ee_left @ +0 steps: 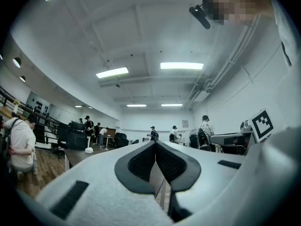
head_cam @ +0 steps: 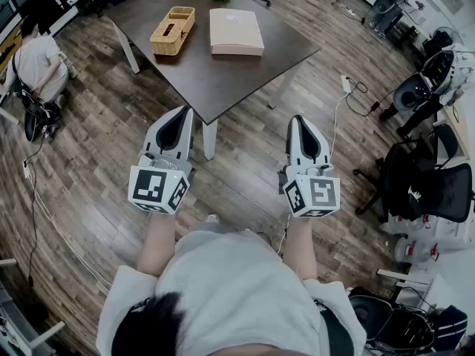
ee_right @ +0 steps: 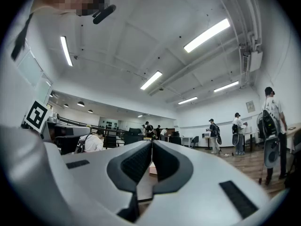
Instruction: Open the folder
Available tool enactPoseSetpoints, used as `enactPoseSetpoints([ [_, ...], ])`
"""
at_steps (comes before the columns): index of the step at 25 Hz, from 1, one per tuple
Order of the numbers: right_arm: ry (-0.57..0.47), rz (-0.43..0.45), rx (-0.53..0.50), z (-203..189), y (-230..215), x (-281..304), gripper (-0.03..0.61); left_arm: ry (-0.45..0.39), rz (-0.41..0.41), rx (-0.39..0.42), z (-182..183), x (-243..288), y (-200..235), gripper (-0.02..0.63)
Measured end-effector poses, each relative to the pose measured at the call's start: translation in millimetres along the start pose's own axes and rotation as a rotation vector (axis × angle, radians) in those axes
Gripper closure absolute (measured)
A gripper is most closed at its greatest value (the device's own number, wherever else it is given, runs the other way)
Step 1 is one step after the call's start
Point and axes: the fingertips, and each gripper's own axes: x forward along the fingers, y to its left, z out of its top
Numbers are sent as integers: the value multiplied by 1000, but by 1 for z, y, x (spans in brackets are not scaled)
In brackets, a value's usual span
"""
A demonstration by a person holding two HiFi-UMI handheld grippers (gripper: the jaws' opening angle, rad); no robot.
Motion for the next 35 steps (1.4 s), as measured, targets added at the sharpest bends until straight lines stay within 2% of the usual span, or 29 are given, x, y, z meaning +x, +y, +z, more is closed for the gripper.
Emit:
enactPoseSetpoints([
  [20,-9,-57,1,-5,26,2,565,-8,-24,4,0,-13,26,606],
  [27,-1,-46,20,-9,22,11,565,-9,-34,9,-2,-3,28,606],
  [35,-8,-16,26,-12,9,48,565,-10,-3,1,-7,21,46,606],
])
